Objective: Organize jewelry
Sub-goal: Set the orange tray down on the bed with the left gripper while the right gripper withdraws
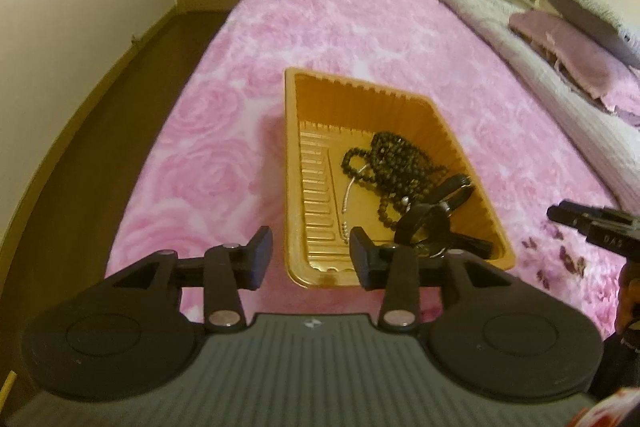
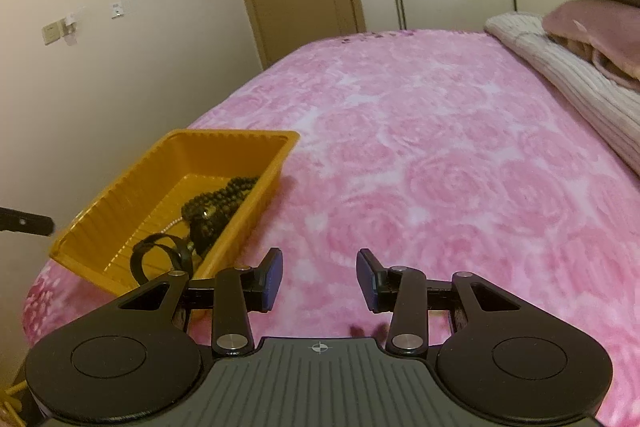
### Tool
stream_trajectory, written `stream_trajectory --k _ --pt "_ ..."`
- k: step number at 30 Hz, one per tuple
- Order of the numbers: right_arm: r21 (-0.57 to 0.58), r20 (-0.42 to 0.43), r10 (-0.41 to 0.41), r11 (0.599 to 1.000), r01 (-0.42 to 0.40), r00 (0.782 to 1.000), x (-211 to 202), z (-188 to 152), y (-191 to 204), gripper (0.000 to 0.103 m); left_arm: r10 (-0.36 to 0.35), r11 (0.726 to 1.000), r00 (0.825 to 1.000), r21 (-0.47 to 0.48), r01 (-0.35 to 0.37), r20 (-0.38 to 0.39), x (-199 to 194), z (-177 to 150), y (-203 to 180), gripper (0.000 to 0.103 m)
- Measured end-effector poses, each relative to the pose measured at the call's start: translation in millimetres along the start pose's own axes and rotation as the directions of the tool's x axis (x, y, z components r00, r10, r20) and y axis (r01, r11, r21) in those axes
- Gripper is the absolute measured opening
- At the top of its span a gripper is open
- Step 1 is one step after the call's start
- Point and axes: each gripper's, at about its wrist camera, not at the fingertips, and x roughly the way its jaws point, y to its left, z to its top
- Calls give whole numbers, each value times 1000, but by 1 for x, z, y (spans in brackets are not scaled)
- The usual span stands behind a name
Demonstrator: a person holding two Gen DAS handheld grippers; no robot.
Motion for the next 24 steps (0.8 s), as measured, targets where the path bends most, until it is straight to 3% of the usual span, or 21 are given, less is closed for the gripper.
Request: stream_trajectory --k 3,5,8,12,14,24 --pt "24 -18 -5 1000 6 1000 -9 -5 -3 43 -13 1000 999 -6 13 45 -16 -9 -12 50" --pt "37 -31 -14 999 15 999 -15 -7 -4 56 -16 1000 998 0 17 63 -23 -15 -22 68" --pt "50 -27 -30 998 32 999 -26 -9 -6 72 -15 1000 996 5 15 83 -29 -23 -36 76" --pt "60 -32 -44 997 46 999 -41 -10 -6 75 -13 1000 996 -24 16 93 -29 -35 -53 88" --pt "63 -40 -52 997 54 998 -47 -11 -6 76 -8 999 995 -51 13 99 -28 -41 -61 102" --pt "41 -87 -100 994 104 991 -73 -25 -4 77 -9 997 1000 -75 8 -6 -1 -68 -106 103"
